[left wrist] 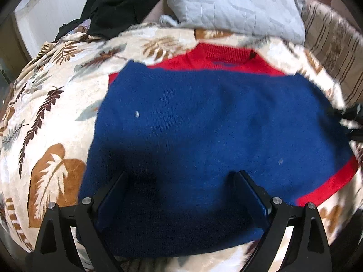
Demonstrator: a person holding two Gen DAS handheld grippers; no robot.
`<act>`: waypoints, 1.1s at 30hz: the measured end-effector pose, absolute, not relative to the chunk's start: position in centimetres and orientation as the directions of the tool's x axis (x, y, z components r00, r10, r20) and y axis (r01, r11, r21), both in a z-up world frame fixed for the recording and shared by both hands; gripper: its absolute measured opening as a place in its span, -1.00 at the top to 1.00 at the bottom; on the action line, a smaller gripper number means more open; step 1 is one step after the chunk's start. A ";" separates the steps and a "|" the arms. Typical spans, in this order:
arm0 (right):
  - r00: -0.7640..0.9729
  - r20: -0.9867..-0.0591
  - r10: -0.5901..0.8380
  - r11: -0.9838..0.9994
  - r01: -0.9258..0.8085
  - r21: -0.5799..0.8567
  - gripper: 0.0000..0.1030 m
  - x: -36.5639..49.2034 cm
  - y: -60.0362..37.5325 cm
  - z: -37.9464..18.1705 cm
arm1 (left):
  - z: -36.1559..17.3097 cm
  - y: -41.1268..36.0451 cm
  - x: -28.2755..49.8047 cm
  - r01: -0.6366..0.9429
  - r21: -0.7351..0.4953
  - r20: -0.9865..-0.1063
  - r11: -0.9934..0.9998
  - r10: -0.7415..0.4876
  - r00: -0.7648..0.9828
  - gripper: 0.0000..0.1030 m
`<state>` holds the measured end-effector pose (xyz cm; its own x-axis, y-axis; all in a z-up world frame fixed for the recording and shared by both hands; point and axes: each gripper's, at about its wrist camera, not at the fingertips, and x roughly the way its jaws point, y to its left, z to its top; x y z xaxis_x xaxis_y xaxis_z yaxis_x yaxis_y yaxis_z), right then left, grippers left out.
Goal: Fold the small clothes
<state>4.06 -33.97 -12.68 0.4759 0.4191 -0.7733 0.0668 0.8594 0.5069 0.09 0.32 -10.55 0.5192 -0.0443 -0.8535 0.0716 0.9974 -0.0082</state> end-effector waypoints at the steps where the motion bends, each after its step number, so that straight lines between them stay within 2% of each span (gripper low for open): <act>1: 0.471 -0.775 0.421 0.862 0.060 0.504 -0.34 4.0 -33.9 -12.7 | -10.1 0.3 0.2 0.069 -0.012 -0.846 0.998 -0.047 0.531 -0.85; 5: 0.433 -0.762 0.481 0.832 0.048 0.552 -0.34 3.5 -34.6 -12.3 | -9.5 -0.1 1.6 0.072 -0.026 -0.838 0.997 -0.061 0.542 -0.85; 8: 0.364 -0.813 0.456 0.861 0.050 0.505 -0.35 4.3 -34.5 -13.1 | -11.0 -0.6 3.0 0.060 0.001 -0.864 0.998 -0.030 0.503 -0.85; 11: 0.350 -0.808 0.473 0.855 0.040 0.518 -0.33 4.7 -34.3 -13.5 | -11.5 -0.9 3.3 0.065 0.018 -0.865 0.998 -0.017 0.501 -0.85; 12: 0.353 -0.806 0.475 0.862 -0.001 0.507 -0.28 4.7 -33.7 -13.0 | -11.5 -0.8 3.4 0.065 0.017 -0.865 0.998 -0.017 0.501 -0.85; 14: 0.358 -0.822 0.444 0.887 -0.044 0.460 0.13 4.6 -32.7 -12.4 | -11.5 -0.7 3.6 0.059 0.010 -0.867 0.998 -0.020 0.498 -0.85; 15: 0.348 -0.844 0.408 0.905 -0.032 0.424 0.20 4.8 -32.6 -12.7 | -11.6 -0.7 3.6 0.056 0.009 -0.867 0.998 -0.021 0.498 -0.85; 19: 0.347 -0.822 0.452 0.873 0.016 0.487 0.14 4.9 -33.8 -13.8 | -11.2 -0.8 3.0 0.057 0.004 -0.867 0.998 -0.025 0.497 -0.85; 22: 0.344 -0.819 0.459 0.873 -0.003 0.488 -0.04 4.5 -33.6 -13.8 | -11.1 -0.4 3.1 0.043 -0.016 -0.867 0.999 -0.035 0.496 -0.85; 27: 0.344 -0.818 0.460 0.873 -0.007 0.488 -0.01 4.6 -34.0 -14.1 | -11.9 -0.7 3.1 0.053 0.005 -0.863 0.999 -0.022 0.505 -0.85; 28: 0.345 -0.826 0.446 0.881 -0.008 0.472 0.23 4.7 -33.9 -14.0 | -11.9 -0.7 3.2 0.054 0.008 -0.862 0.999 -0.021 0.506 -0.86; 30: 0.342 -0.831 0.439 0.884 0.001 0.468 0.48 4.8 -33.4 -13.8 | -11.9 -0.7 3.3 0.053 0.006 -0.864 0.999 -0.021 0.503 -0.86; 33: 0.348 -0.851 0.393 0.909 -0.011 0.416 0.57 5.0 -32.2 -12.4 | -11.7 -0.4 3.3 0.057 -0.008 -0.866 0.998 -0.036 0.499 -0.86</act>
